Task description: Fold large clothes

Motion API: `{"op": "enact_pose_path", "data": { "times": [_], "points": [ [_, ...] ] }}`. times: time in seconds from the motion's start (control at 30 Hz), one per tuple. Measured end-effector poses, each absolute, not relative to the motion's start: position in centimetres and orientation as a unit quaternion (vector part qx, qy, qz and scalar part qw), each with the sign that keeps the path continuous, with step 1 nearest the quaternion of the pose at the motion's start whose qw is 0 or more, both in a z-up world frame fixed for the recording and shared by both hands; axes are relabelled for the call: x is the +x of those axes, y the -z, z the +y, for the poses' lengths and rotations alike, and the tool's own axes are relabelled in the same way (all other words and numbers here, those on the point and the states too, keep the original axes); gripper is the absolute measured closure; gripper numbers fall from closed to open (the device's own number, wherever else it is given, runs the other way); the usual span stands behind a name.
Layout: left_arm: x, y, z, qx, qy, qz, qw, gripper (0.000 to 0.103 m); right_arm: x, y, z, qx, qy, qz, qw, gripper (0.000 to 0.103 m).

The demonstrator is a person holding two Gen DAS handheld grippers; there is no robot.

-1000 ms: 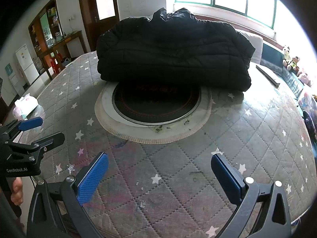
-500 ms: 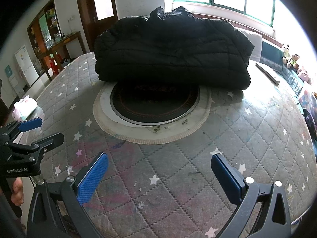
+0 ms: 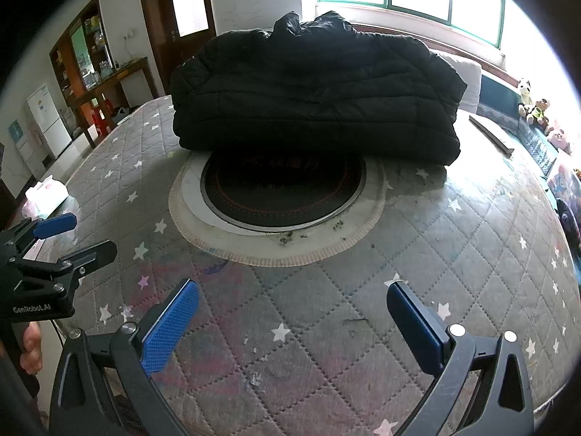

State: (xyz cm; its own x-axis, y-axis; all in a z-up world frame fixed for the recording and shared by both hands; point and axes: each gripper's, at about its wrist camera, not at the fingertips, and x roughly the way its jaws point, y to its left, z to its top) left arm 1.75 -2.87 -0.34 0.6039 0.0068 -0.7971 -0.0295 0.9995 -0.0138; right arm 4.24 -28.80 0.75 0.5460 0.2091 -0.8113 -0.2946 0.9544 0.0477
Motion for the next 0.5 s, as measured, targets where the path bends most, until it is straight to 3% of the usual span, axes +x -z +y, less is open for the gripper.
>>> {"op": "enact_pose_path", "data": {
  "times": [0.5],
  "points": [
    [2.9, -1.0, -2.8, 0.017, -0.012, 0.432, 0.901, 0.0, 5.1, -1.1, -28.9, -0.048, -0.155, 0.452, 0.877, 0.0]
  ]
}}
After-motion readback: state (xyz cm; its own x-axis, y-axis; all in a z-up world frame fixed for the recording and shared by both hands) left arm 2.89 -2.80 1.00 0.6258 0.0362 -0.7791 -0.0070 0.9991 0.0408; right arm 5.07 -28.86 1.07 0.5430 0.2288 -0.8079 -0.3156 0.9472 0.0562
